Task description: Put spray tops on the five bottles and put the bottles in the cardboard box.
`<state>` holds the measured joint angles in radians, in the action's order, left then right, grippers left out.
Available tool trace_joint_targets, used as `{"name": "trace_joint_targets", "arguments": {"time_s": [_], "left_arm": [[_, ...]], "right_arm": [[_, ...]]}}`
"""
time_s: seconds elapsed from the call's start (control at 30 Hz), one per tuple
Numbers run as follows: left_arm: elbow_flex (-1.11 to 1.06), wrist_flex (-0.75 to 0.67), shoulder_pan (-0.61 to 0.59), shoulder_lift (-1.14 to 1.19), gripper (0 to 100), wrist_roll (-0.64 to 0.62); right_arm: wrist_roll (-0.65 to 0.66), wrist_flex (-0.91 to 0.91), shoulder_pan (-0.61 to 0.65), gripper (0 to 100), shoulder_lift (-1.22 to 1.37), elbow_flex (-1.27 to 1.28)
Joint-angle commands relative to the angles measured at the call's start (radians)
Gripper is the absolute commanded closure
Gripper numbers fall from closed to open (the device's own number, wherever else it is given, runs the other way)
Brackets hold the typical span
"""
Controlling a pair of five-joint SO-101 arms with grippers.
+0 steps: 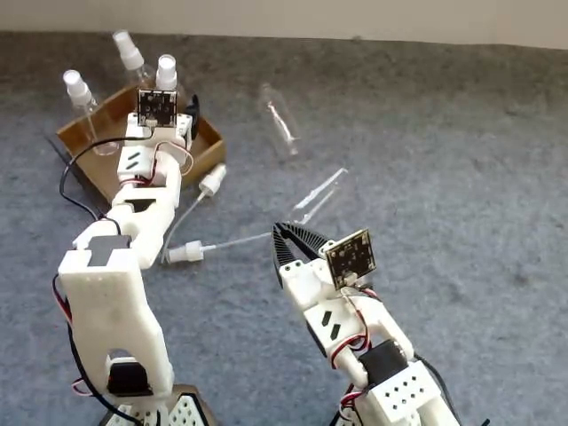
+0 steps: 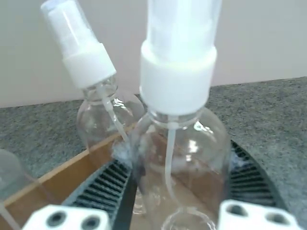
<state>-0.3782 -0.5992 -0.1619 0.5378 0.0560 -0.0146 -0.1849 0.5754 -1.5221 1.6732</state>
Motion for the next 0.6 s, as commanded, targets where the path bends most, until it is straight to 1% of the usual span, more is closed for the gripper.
{"name": "trace_joint_targets", "arguments": {"time_s": [0.0,0.23,0.43,0.57], "left_arm": [[0.041,-0.029,-0.002,-0.010,85,0.009],[0.041,-0.029,-0.002,-0.008,85,0.009],[0.044,-0.038,-0.002,0.070,85,0.009],[0.047,-0.038,-0.004,0.074,85,0.009]], "right_arm": [[0.008,-0.005,-0.002,99.4,0.008,0.174],[0.008,-0.005,-0.002,99.4,0.008,0.174],[0.008,-0.005,-0.002,99.4,0.008,0.174],[0.008,-0.005,-0.002,99.4,0.008,0.174]]}}
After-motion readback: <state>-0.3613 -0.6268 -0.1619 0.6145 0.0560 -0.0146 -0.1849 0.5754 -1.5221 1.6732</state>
